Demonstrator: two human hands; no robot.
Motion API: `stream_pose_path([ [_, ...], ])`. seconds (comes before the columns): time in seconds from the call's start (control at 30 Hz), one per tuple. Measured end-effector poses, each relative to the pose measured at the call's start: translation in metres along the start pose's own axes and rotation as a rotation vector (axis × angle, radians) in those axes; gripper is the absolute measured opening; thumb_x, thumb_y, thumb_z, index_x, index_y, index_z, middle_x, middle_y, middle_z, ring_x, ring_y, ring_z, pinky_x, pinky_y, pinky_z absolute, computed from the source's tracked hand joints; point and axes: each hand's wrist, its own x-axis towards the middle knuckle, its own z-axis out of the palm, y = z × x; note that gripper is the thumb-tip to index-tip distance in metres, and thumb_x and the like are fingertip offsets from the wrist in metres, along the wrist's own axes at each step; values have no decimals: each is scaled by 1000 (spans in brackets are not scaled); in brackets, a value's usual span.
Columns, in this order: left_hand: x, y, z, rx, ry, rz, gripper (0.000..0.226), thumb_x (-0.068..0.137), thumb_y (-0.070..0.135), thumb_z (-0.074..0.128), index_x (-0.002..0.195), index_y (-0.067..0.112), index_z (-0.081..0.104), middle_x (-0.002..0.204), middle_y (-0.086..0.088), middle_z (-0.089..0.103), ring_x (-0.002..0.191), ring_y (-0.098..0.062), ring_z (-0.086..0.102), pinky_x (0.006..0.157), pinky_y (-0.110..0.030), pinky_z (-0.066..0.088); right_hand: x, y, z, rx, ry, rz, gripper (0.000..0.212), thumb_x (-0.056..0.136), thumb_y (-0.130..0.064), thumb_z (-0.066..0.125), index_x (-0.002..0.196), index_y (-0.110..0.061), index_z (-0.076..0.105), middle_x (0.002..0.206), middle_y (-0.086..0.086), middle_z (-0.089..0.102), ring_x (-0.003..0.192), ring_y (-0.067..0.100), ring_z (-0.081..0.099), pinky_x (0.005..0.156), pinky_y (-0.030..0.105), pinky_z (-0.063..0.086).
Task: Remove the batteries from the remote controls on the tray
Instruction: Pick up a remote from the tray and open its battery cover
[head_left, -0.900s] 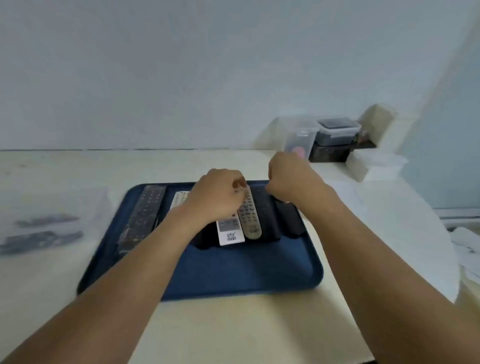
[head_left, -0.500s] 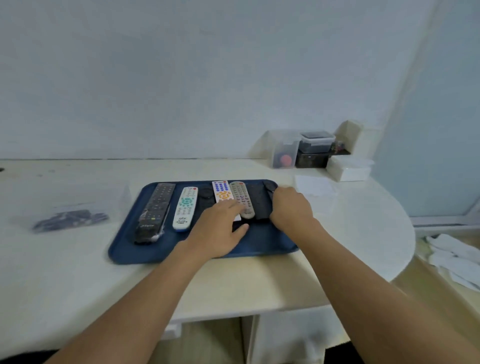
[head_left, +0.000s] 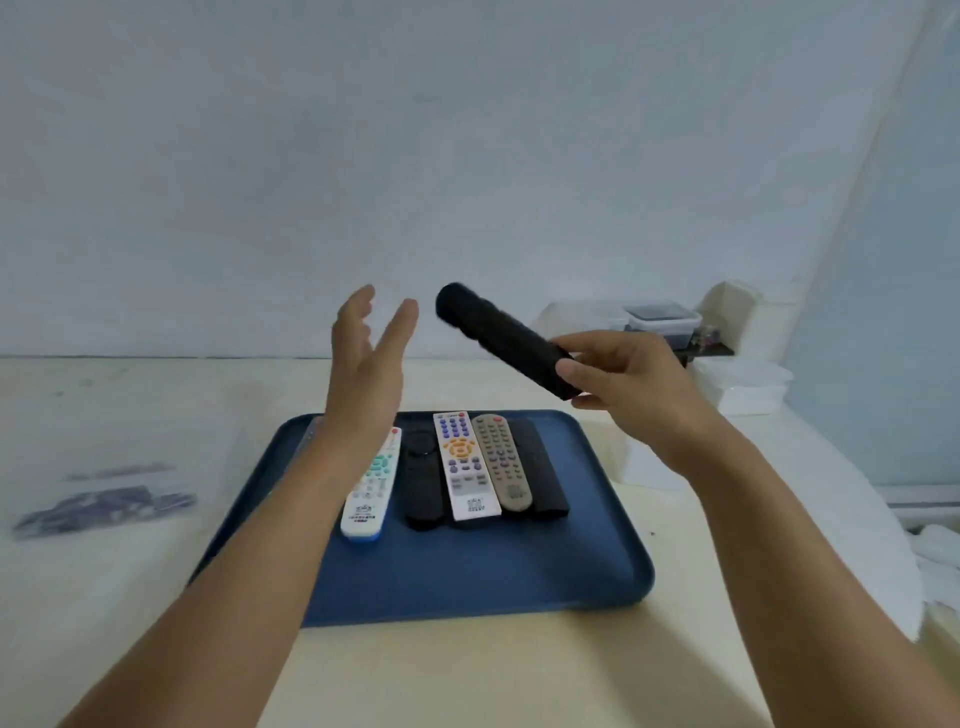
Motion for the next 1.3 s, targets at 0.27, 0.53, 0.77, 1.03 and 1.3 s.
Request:
stream_pose_path([
  [0.27,-3,-14,0,-172,-792,-487,33,104,24,53,130,7,63,113,-19,71,91,-30,70,80,-46,61,40,35,64,619,21,226,15,98,-11,59,102,0,69,77,9,70,72,26,70,67,34,60],
  [0.53,-24,-34,23,16,-594,-333,19,107,22,45,109,8,58,81,-5,68,55,-19,59,44,-29,46,41,54,79,529,169,188,25,84,-16,79,105,-6,70,94,16,71,83,29,73,74,33,61],
  [0.77,-28,-49,19,27,-534,-275,17,107,24,48,109,11,59,79,-5,68,56,-17,53,45,-29,43,33,60,75,371,70,110,46,70,-12,89,112,-14,69,93,27,70,81,33,72,89,54,58],
  [1.03,-23,-49,23,61,-503,-225,16,106,29,49,110,17,60,71,-3,60,47,-12,42,42,-23,35,36,61,78,348,127,78,42,76,-14,86,114,-14,67,93,28,71,81,36,74,85,52,60],
  [1.3,-22,-50,29,88,-478,-159,17,104,33,51,103,17,58,67,-5,56,45,-14,40,42,-26,34,38,62,73,366,55,-14,37,83,-12,80,115,-16,63,90,20,70,84,29,73,82,41,61],
])
